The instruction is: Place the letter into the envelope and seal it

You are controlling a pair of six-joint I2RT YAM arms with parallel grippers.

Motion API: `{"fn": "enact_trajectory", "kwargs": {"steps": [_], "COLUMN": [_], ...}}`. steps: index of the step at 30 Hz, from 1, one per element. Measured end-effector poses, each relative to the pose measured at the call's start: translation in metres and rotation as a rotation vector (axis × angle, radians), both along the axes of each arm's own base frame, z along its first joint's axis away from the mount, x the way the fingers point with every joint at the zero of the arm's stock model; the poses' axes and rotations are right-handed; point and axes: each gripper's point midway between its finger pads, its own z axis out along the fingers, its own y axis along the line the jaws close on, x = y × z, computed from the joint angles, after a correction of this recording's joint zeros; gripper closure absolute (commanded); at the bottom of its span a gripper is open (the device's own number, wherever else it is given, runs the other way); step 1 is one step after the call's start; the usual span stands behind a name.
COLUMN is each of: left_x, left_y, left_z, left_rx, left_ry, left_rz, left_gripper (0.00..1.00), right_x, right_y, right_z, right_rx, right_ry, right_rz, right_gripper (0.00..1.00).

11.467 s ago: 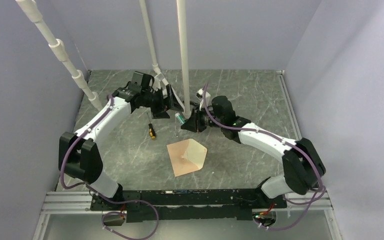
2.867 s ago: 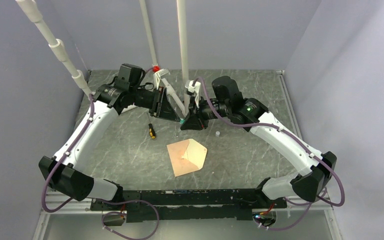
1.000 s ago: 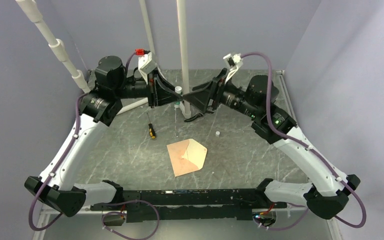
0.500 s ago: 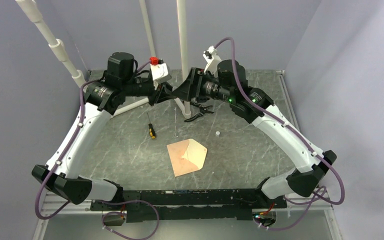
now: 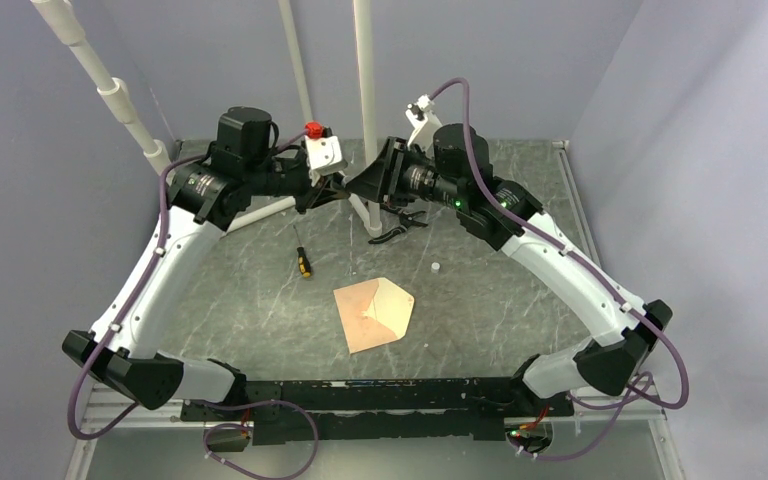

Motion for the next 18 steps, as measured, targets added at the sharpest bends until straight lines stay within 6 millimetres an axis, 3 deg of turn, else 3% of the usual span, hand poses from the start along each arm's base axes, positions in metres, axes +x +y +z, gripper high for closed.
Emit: {"fn": "enact_trajectory", "kwargs": {"steps": [3, 6, 15, 18], "left_x": [0.000, 0.000, 0.002, 0.002], "left_y": [-0.001, -0.001, -0.001, -0.001], "left_z": [-0.001, -0.003, -0.008, -0.010], "left_rx": [0.003, 0.011, 0.028, 0.040], "left_ry": [-0.002, -0.004, -0.008, -0.011], "left_rz": [-0.002, -0.001, 0.013, 0.019], "left_gripper": [0.98, 0.98, 0.98, 0.98], "right_x": [0.000, 0.002, 0.010, 0.013], "right_y": [0.001, 0.003, 0.008, 0.013], "right_z": [0.001, 0.000, -0.006, -0.010], "right_rx": [0.008, 0.006, -0.025, -0.047], "right_ry": [0.002, 0.004, 0.029, 0.042], "right_rz": [-0.001, 0.002, -0.006, -0.002], "right_gripper": [0.45, 0.44, 0.59, 0.60]}}
